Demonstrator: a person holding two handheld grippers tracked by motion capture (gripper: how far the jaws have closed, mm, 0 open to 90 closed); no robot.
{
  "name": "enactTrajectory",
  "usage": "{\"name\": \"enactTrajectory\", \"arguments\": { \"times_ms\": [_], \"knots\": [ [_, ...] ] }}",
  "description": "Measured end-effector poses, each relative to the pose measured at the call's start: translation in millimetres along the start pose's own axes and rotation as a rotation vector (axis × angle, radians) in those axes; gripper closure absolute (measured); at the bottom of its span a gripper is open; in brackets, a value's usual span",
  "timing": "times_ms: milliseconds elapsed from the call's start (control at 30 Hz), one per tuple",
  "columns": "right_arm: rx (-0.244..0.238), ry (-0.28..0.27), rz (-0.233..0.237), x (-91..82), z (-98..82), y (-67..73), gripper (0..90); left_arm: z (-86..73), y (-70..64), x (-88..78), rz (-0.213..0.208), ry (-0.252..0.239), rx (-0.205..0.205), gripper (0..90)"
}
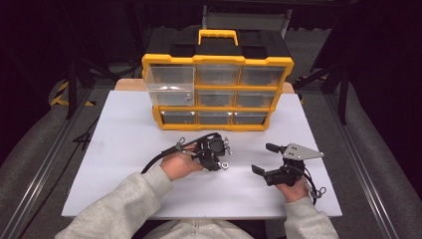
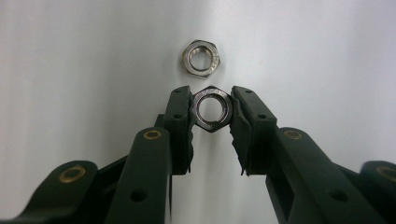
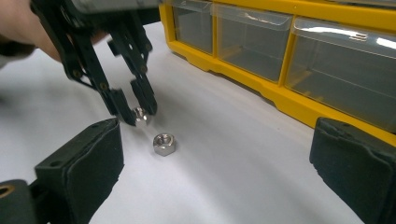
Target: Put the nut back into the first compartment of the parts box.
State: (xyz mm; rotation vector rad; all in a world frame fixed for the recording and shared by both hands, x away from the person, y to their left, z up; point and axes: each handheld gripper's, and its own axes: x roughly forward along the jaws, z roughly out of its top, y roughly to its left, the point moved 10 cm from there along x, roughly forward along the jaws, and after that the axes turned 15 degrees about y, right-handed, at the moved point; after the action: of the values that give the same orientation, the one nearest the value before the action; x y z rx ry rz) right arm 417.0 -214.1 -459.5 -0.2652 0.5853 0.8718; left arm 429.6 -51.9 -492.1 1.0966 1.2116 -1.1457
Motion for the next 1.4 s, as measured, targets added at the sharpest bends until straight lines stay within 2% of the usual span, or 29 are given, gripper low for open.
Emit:
{"name": "enactTrajectory", "arguments": {
  "times_ms": [100,167,200,233,333,433,567,600,633,733,900,933,967,1133,1233,1267,1300,1400],
  "knots": [
    [-0.002,0.000,0.001,0.4,0.2,0.3,3.3,-3.7,-1.8,-16.4,0.003,-0.001,0.020,69.4],
    [0.000,0.000,0.002,0.4,0.1,0.2,3.3,-5.2,-2.7,-21.6,-0.001,0.001,0.023,69.4],
    [0.001,0.000,0.000,0.4,0.1,-0.1,3.3,-6.9,-3.9,-30.0,-0.002,-0.007,0.025,69.4],
    [0.001,0.000,0.000,0.4,0.1,-0.1,3.3,-6.9,-3.9,-30.0,-0.002,-0.007,0.025,69.4],
    [0.000,0.002,0.001,0.7,0.0,0.2,3.3,-11.3,-2.6,-46.0,0.006,0.003,0.038,69.4],
    [0.001,0.002,0.000,0.8,-0.1,-0.3,3.3,-15.1,-2.8,-61.2,0.016,0.006,0.030,69.4],
    [0.002,0.002,0.000,1.0,-0.2,-0.6,3.3,-19.0,-5.5,-86.2,0.009,-0.010,0.043,69.5],
    [0.003,0.002,0.000,1.0,-0.2,-0.5,3.3,-19.0,-5.5,-86.2,0.009,-0.010,0.043,69.5],
    [0.003,0.002,0.000,1.0,-0.2,-0.5,3.3,-19.6,-5.8,-93.3,0.008,-0.015,0.051,69.5],
    [0.003,0.004,0.001,1.6,-0.3,-0.2,3.3,-21.9,-4.6,-110.7,0.032,-0.014,0.051,69.5],
    [0.003,0.005,0.001,1.8,-0.6,-0.8,3.3,-25.8,-5.5,-136.2,0.044,-0.017,0.060,69.5],
    [0.004,0.006,0.002,1.8,-0.8,-0.6,3.3,-26.0,-6.4,-141.1,0.045,-0.029,0.054,69.5],
    [0.004,0.006,0.002,1.8,-0.8,-0.6,3.3,-27.5,-6.1,-146.7,0.052,-0.026,0.062,69.5],
    [0.002,0.011,0.001,3.0,-1.4,0.2,3.2,-37.1,-5.9,-175.2,0.107,-0.018,0.048,69.5],
    [0.004,0.010,0.000,2.7,-1.4,-0.1,3.2,-41.2,-6.0,-188.7,0.121,-0.018,0.044,69.5],
    [0.005,0.010,0.001,2.8,-1.3,0.0,3.2,-41.2,-6.0,-188.7,0.121,-0.018,0.044,69.5],
    [0.004,0.009,0.003,3.0,-1.1,0.2,3.2,-42.7,-5.9,-198.4,0.127,-0.027,0.045,69.5],
    [0.000,0.013,0.000,3.2,-1.5,0.3,3.2,-43.9,-5.0,-208.9,0.130,-0.035,0.046,69.5]
  ]
}}
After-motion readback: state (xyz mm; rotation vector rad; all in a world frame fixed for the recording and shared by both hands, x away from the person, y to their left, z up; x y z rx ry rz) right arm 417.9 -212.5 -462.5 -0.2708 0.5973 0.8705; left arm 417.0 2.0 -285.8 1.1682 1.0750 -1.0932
